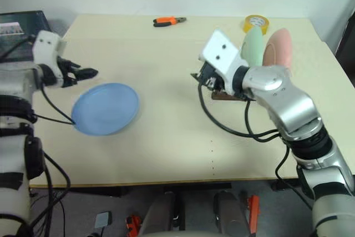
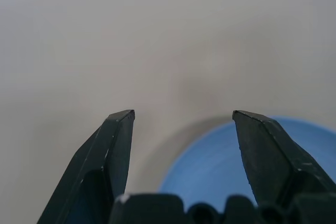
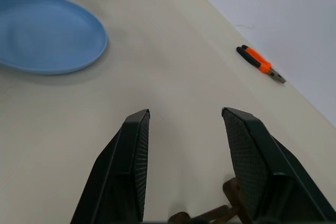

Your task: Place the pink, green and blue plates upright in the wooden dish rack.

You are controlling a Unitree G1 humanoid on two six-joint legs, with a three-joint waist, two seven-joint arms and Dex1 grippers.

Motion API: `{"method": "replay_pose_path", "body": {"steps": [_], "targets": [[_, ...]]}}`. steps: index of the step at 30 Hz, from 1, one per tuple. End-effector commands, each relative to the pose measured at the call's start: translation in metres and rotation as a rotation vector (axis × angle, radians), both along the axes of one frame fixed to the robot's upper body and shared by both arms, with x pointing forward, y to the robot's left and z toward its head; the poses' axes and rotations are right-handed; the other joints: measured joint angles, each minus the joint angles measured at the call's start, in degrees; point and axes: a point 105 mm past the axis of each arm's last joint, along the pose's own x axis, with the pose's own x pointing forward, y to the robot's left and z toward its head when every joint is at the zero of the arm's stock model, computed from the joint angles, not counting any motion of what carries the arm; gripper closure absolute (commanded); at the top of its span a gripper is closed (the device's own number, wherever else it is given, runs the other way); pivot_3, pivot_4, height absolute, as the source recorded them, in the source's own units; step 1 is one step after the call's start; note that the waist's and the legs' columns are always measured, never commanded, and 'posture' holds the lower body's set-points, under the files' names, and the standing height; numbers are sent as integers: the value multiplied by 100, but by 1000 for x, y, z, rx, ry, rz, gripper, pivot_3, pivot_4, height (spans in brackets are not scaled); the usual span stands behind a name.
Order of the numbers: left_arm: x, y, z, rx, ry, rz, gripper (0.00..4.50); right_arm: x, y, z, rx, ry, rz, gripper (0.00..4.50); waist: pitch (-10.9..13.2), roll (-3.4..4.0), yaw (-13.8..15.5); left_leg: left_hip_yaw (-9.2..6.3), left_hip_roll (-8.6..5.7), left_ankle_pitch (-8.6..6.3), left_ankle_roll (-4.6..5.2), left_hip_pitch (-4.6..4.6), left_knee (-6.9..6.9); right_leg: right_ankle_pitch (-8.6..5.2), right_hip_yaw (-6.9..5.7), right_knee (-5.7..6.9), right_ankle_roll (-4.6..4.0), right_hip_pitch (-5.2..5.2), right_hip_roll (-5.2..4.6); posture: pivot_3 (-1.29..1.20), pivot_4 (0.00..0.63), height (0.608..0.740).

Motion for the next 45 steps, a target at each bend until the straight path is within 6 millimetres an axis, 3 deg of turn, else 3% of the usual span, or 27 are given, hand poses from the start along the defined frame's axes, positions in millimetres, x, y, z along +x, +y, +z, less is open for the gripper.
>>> {"method": "replay_pose_path", "body": {"steps": [1,14,22,25,27,32,33,36,40,43,45], "targets": [[-1,12,0,43,-7,54,1209,-8,4,14,14,-69,24,2198,1,-5,-2,0,1,0,0,0,0,1,-1,0,-2,0,1,0,150,740],[-34,60,-29,39,84,192,1209,-11,-1,0,-24,-34,13,2198,-3,-12,-33,4,5,0,-2,6,0,2,-3,7,-9,1,1,0,150,740],[-38,45,-52,-21,147,146,1209,-9,1,0,-27,-33,19,2198,-10,-23,-5,4,5,2,-5,7,2,4,-5,9,-13,4,-3,0,150,740],[-38,41,-57,-33,150,141,1816,-8,0,0,-35,-36,17,2158,-10,-23,-3,4,4,3,-6,9,4,4,-4,10,-13,6,-4,0,150,740],[-37,40,-55,-41,139,143,2562,-8,-1,-1,-38,-35,16,2158,-10,-23,-3,4,4,3,-7,10,5,5,-3,13,-14,6,-4,0,150,740],[-24,23,-34,-103,68,108,4313,-9,2,0,-38,-40,24,2158,-11,-24,20,1,5,5,-9,13,5,5,-7,17,-13,8,-2,0,150,740],[-20,18,-27,-127,46,102,4457,-9,3,1,-39,-42,27,2158,-12,-26,34,-1,5,7,-12,13,7,4,-10,17,-13,10,-2,0,150,740],[-10,4,-5,-237,-27,89,4457,-9,6,1,-47,-54,35,2158,-13,-28,41,-4,4,8,-14,12,18,6,-13,17,-8,17,-3,0,150,740],[13,-12,45,-263,-208,133,4457,-10,16,0,-79,-84,78,2158,-7,-40,37,-1,3,8,-15,9,31,15,-8,13,5,18,-3,0,150,740],[31,-43,87,-42,-346,107,4457,-12,48,-6,-196,-197,184,2158,-6,-43,23,2,1,8,-15,8,35,18,-4,12,10,18,-2,0,150,740],[38,-69,102,72,-405,58,4457,-12,69,-8,-214,-250,230,2158,-6,-43,18,5,-4,8,-15,8,35,19,-1,13,12,17,1,0,150,740]]}}
